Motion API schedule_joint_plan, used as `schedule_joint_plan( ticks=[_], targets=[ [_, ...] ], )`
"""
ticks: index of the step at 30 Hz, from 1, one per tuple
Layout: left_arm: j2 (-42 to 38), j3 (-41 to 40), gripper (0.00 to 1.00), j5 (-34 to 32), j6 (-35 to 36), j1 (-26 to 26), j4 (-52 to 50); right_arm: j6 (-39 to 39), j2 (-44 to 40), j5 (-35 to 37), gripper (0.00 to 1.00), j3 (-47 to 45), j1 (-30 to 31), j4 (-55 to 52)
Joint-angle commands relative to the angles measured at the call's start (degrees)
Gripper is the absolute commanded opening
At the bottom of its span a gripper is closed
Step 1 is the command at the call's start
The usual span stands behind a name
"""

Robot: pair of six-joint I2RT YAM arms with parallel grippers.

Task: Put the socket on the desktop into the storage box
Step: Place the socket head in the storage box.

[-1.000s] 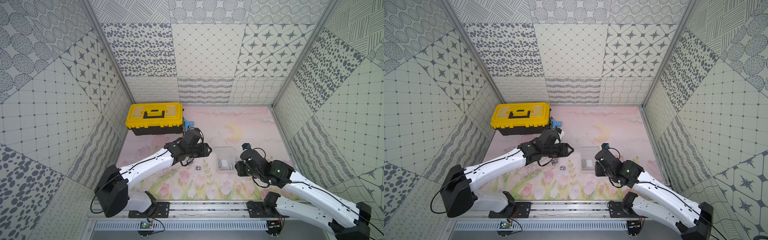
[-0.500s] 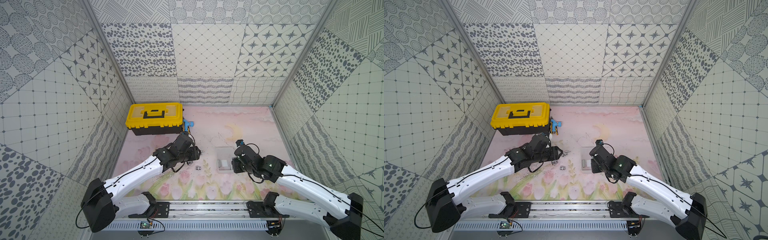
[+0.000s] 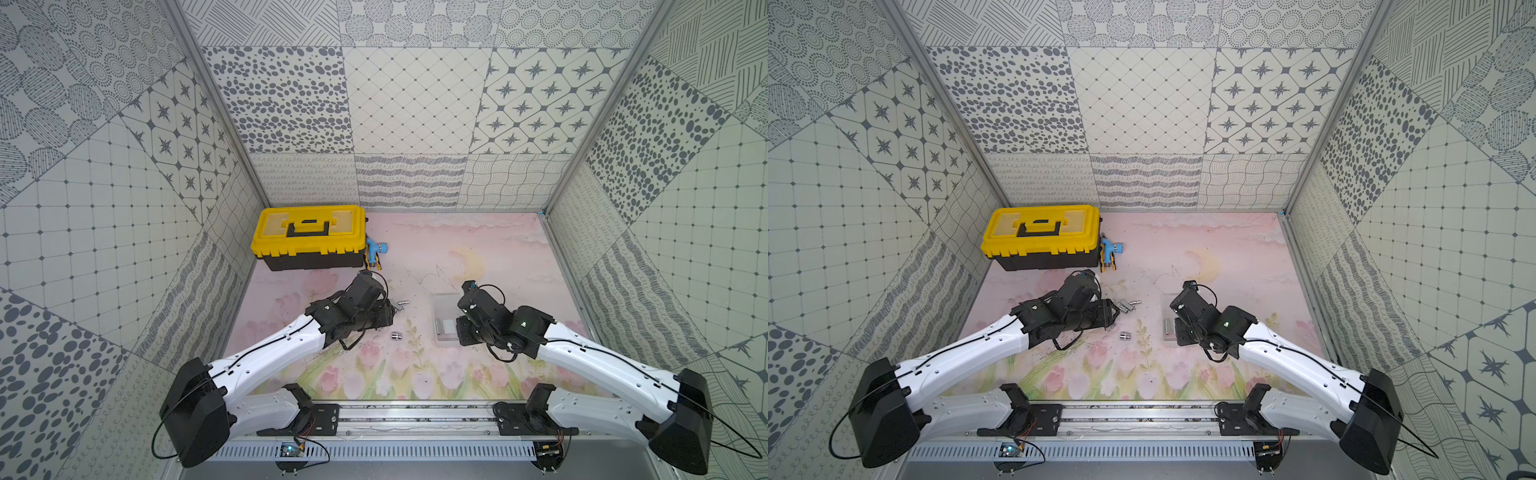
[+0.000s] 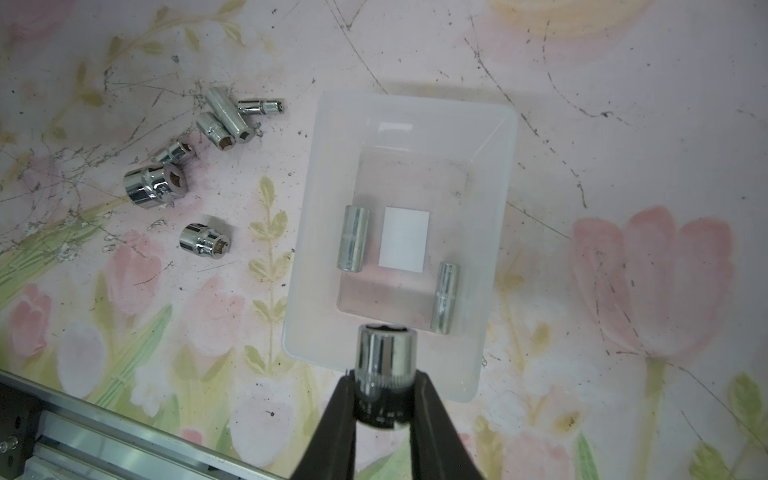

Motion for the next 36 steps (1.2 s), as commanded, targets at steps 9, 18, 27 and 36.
schedule_joint_plan(
  ticks=[9,18,27,36],
  targets=[
    [-1.59,-2.37,0.57,1.49,1.73,0.82,-0.23,-1.03,5.74,1.17,0.00,3.77,0.08,2.79],
    [-4.39,-4.66,0.55,2.01,1.30,1.89,-2.38,-2.17,9.14,0.22,0.00,6.15,-0.97,3.85],
    [-2.96,-6.56,0.55,3.65,0.16,1.89,-1.09,-2.06,10.97,0.43,0.00,5.53,-1.23,4.37],
    [-0.78,-5.87,0.55,3.08,-0.10,1.98,-1.05,-1.79,11.49,1.48,0.00,5.23,-1.39,4.73]
  ],
)
